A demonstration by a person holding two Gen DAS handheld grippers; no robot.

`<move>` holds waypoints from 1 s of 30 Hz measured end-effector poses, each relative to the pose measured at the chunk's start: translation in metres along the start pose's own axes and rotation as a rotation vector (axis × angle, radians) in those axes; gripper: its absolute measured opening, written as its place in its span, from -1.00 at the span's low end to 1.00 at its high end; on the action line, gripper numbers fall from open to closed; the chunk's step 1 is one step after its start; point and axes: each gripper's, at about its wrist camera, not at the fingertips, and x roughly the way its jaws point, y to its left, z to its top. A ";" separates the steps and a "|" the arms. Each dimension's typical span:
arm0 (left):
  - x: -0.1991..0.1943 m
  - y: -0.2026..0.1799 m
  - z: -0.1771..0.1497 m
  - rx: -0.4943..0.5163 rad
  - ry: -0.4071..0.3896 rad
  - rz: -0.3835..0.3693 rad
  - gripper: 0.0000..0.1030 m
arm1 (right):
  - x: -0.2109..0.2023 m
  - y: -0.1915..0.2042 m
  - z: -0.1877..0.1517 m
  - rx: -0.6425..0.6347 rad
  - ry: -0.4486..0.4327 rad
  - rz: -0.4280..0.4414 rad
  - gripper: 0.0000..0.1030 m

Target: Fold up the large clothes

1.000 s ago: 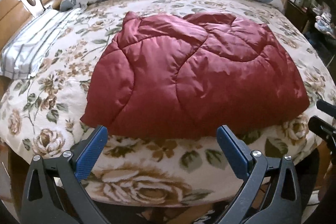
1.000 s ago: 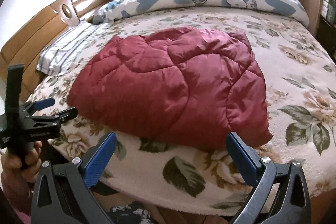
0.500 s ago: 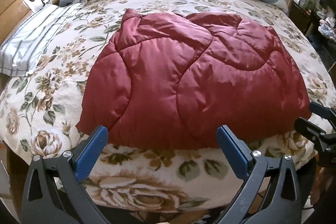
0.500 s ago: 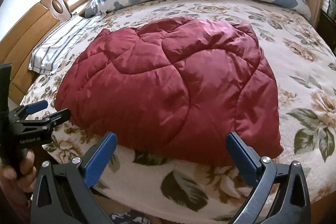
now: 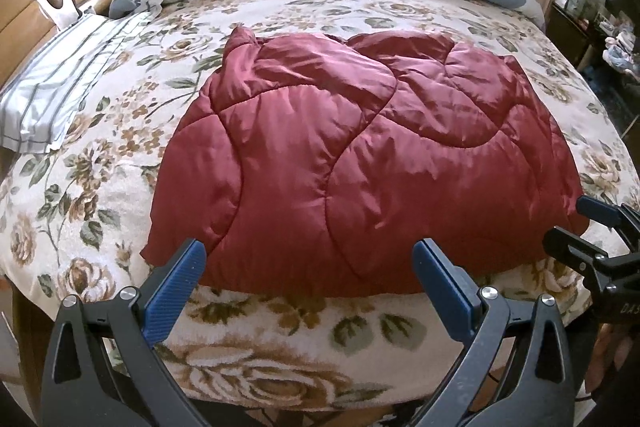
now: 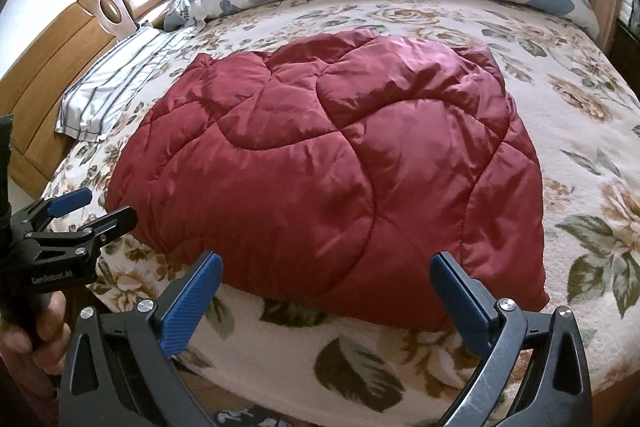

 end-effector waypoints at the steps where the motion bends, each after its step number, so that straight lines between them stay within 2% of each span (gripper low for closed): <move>1: 0.000 0.000 0.001 0.001 -0.001 0.001 1.00 | 0.000 0.000 0.001 0.001 -0.001 -0.001 1.00; 30: 0.008 -0.001 0.014 0.012 -0.012 0.023 1.00 | -0.001 -0.004 0.021 0.001 -0.020 -0.011 1.00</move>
